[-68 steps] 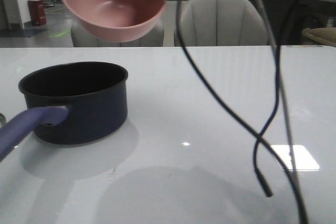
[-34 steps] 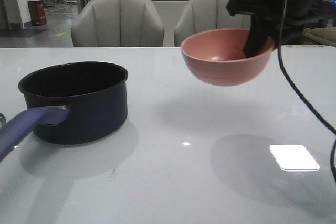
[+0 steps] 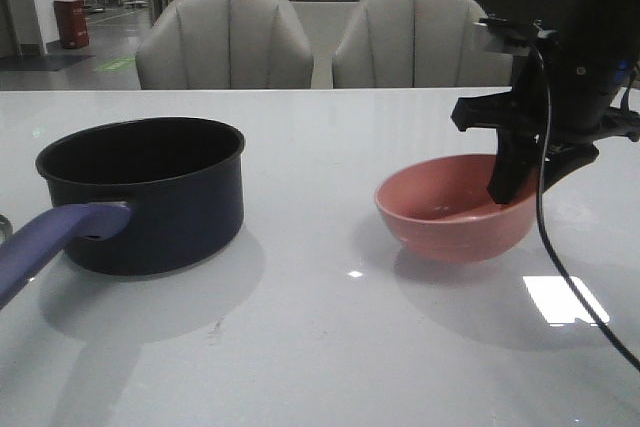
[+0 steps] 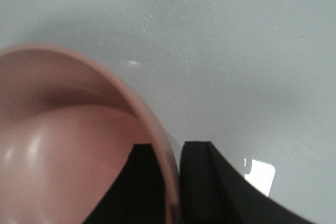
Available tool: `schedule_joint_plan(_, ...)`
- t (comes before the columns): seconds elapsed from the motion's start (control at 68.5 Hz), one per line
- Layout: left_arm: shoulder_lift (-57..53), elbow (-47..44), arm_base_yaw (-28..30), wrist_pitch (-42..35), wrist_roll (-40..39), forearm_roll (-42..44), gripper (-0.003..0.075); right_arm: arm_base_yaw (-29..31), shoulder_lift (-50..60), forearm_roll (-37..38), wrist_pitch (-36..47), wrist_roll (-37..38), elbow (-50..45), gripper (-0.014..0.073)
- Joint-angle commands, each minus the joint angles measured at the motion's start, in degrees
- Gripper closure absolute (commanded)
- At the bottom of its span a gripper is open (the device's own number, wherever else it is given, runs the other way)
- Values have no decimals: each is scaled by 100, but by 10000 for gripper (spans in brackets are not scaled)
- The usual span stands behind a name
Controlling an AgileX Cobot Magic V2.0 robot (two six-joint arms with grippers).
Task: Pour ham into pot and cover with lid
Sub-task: 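Lower the bowl onto the table, open and raise the right gripper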
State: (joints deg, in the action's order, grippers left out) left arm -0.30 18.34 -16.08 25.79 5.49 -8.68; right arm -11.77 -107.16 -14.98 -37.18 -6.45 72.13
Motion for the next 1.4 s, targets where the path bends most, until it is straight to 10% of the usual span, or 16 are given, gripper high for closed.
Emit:
schedule_joint_plan(0.0, 21, 116, -40, -446, -13, -73, 82, 38, 319, 55, 217, 31, 171, 188)
schedule_joint_plan(0.38, 21, 116, -40, -446, -13, -73, 82, 38, 1834, 447, 411, -31, -231, 107)
schedule_joint_plan(1.008, 21, 116, -40, -446, -13, -73, 82, -78, 6945, 447, 2727, -31, -3958, 107)
schedule_joint_plan(1.387, 21, 116, -40, -446, -13, -73, 82, -78, 9847, 458, 2675, -71, -5664, 112)
